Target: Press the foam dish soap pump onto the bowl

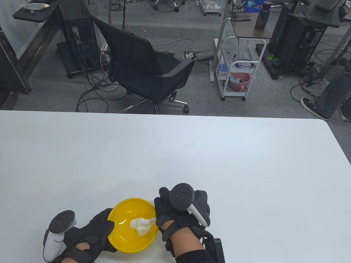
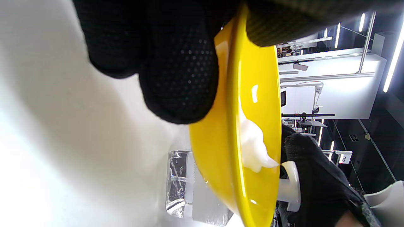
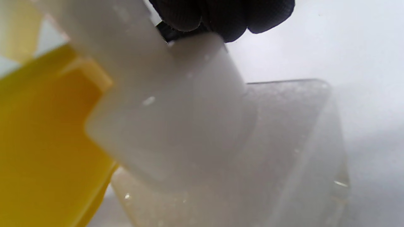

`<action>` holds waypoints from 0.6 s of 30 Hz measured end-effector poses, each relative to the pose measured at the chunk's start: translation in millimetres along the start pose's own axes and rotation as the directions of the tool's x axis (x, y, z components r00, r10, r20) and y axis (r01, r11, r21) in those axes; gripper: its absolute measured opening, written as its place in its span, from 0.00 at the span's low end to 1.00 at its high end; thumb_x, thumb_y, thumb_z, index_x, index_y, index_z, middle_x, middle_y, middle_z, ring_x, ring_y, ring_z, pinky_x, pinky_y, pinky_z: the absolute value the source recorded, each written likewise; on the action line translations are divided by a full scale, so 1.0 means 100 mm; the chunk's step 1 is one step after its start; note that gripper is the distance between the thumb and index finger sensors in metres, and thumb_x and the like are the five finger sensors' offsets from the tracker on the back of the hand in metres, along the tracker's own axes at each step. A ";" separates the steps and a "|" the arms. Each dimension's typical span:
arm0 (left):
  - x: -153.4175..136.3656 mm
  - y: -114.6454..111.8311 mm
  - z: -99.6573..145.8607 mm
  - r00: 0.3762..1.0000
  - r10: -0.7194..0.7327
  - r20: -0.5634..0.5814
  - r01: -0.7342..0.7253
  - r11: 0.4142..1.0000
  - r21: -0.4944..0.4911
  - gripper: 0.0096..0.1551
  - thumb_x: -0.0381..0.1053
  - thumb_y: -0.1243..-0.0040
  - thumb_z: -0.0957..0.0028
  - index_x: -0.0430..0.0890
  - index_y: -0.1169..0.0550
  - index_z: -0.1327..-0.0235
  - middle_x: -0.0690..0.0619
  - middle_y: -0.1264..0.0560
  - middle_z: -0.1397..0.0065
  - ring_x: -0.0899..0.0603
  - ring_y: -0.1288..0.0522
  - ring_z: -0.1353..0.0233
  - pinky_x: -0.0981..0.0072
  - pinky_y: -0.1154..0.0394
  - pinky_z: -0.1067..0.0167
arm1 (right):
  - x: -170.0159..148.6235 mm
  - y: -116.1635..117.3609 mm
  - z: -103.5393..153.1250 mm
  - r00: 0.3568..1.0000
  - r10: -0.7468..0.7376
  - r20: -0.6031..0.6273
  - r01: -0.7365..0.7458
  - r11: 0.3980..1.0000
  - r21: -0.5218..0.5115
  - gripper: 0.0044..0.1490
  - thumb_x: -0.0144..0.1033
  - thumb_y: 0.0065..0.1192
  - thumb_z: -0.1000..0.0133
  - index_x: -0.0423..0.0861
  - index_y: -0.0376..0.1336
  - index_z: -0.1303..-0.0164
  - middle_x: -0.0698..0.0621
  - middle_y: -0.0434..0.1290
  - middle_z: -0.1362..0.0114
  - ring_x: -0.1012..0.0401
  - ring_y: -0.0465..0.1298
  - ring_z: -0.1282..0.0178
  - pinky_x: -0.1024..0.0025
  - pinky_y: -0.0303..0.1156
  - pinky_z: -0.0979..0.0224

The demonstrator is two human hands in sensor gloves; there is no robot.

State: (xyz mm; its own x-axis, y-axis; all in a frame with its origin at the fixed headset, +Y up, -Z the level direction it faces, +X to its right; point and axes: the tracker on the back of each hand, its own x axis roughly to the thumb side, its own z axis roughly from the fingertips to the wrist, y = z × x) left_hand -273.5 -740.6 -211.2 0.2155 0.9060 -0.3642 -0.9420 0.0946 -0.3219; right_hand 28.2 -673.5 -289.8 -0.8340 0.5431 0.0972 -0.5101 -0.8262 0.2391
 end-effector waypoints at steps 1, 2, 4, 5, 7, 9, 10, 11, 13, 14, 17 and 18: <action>0.00 0.00 0.00 1.000 0.000 0.001 0.000 1.000 -0.001 0.36 0.61 0.49 0.41 0.57 0.46 0.21 0.56 0.37 0.23 0.52 0.12 0.56 0.58 0.18 0.43 | 0.01 -0.01 0.00 1.000 0.006 0.003 -0.006 1.000 -0.005 0.41 0.53 0.52 0.41 0.42 0.58 0.22 0.38 0.63 0.24 0.35 0.61 0.25 0.30 0.47 0.28; 0.00 0.00 0.00 1.000 0.000 0.001 0.000 1.000 -0.002 0.36 0.61 0.49 0.41 0.57 0.46 0.21 0.56 0.37 0.23 0.52 0.12 0.56 0.58 0.18 0.43 | 0.01 -0.01 0.00 1.000 0.006 0.003 -0.006 1.000 -0.004 0.41 0.53 0.52 0.41 0.42 0.58 0.22 0.38 0.63 0.24 0.35 0.61 0.25 0.30 0.47 0.28; 0.00 0.00 0.00 1.000 0.003 0.001 -0.003 1.000 -0.005 0.37 0.61 0.49 0.41 0.57 0.46 0.21 0.56 0.37 0.23 0.52 0.12 0.56 0.58 0.18 0.43 | 0.01 -0.03 0.01 1.000 0.000 0.005 0.000 1.000 -0.005 0.41 0.53 0.52 0.41 0.42 0.58 0.22 0.38 0.63 0.24 0.35 0.61 0.25 0.30 0.47 0.28; 0.00 0.00 0.00 1.000 0.001 0.001 -0.001 1.000 -0.006 0.37 0.61 0.49 0.41 0.57 0.46 0.21 0.56 0.37 0.23 0.52 0.12 0.56 0.58 0.18 0.43 | 0.02 -0.03 0.00 0.999 -0.010 0.032 0.010 1.000 0.000 0.41 0.53 0.52 0.41 0.42 0.59 0.22 0.38 0.63 0.24 0.35 0.62 0.25 0.30 0.48 0.28; 0.00 0.00 -0.01 1.000 -0.001 0.001 0.001 1.000 -0.007 0.37 0.61 0.49 0.41 0.57 0.46 0.21 0.56 0.38 0.23 0.52 0.12 0.55 0.58 0.18 0.43 | 0.02 -0.06 0.00 0.998 -0.014 0.058 0.015 1.000 -0.014 0.41 0.53 0.53 0.41 0.42 0.59 0.22 0.38 0.63 0.24 0.36 0.62 0.25 0.30 0.48 0.28; 0.00 0.00 0.00 1.000 0.003 0.002 -0.003 1.000 -0.009 0.37 0.61 0.49 0.41 0.57 0.46 0.21 0.56 0.38 0.23 0.52 0.12 0.55 0.58 0.18 0.43 | 0.01 -0.06 0.00 0.997 -0.039 0.064 0.040 0.999 -0.014 0.41 0.53 0.53 0.41 0.42 0.59 0.23 0.38 0.63 0.24 0.36 0.62 0.25 0.30 0.48 0.28; 0.00 0.00 0.00 1.000 0.003 0.004 -0.003 1.000 -0.011 0.37 0.61 0.48 0.41 0.57 0.46 0.21 0.56 0.38 0.23 0.52 0.12 0.55 0.58 0.18 0.43 | 0.00 -0.06 0.01 0.997 -0.040 0.064 0.041 0.999 -0.012 0.41 0.53 0.53 0.41 0.42 0.59 0.23 0.38 0.63 0.24 0.36 0.62 0.25 0.30 0.48 0.28; 0.00 0.00 0.00 1.000 0.002 0.007 -0.002 1.000 -0.010 0.37 0.61 0.48 0.41 0.57 0.46 0.21 0.56 0.38 0.23 0.52 0.12 0.55 0.58 0.18 0.43 | -0.01 -0.06 0.01 0.997 -0.052 0.061 0.053 0.999 -0.011 0.41 0.53 0.53 0.42 0.42 0.59 0.23 0.38 0.63 0.24 0.36 0.62 0.25 0.30 0.48 0.28; 0.01 0.00 0.00 1.000 -0.006 0.012 0.006 1.000 -0.002 0.37 0.60 0.47 0.41 0.57 0.46 0.21 0.56 0.37 0.23 0.52 0.12 0.56 0.58 0.18 0.43 | -0.02 -0.08 0.01 0.994 -0.086 0.072 0.087 0.996 -0.013 0.41 0.53 0.53 0.42 0.42 0.59 0.23 0.39 0.63 0.24 0.36 0.62 0.25 0.30 0.47 0.28; 0.01 0.01 0.00 1.000 -0.005 0.012 0.005 1.000 0.002 0.37 0.60 0.47 0.41 0.57 0.46 0.21 0.56 0.37 0.23 0.52 0.12 0.56 0.58 0.18 0.43 | -0.03 -0.09 0.02 0.992 -0.097 0.076 0.098 0.995 -0.020 0.41 0.53 0.53 0.42 0.42 0.59 0.22 0.39 0.63 0.24 0.36 0.61 0.24 0.30 0.47 0.28; 0.00 0.02 0.00 1.000 -0.003 0.002 0.003 1.000 0.019 0.37 0.59 0.46 0.41 0.57 0.45 0.21 0.56 0.37 0.23 0.51 0.12 0.56 0.58 0.18 0.43 | -0.06 -0.16 0.05 0.983 -0.150 0.102 0.158 0.984 -0.077 0.42 0.54 0.53 0.42 0.43 0.58 0.22 0.39 0.61 0.23 0.36 0.60 0.24 0.30 0.46 0.28; 0.00 0.03 0.00 1.000 -0.002 0.000 0.002 1.000 0.024 0.37 0.59 0.46 0.41 0.56 0.45 0.21 0.56 0.37 0.23 0.51 0.12 0.56 0.58 0.18 0.43 | -0.07 -0.18 0.06 0.981 -0.161 0.106 0.171 0.982 -0.084 0.42 0.54 0.53 0.42 0.43 0.58 0.22 0.39 0.60 0.23 0.36 0.59 0.23 0.30 0.45 0.28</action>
State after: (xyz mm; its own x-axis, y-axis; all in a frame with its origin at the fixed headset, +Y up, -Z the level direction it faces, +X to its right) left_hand -276.2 -740.4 -211.7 0.2171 0.9058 -0.3638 -0.9476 0.1061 -0.3013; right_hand 44.6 -661.3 -289.4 -0.7138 0.6821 0.1588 -0.6607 -0.7311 0.1701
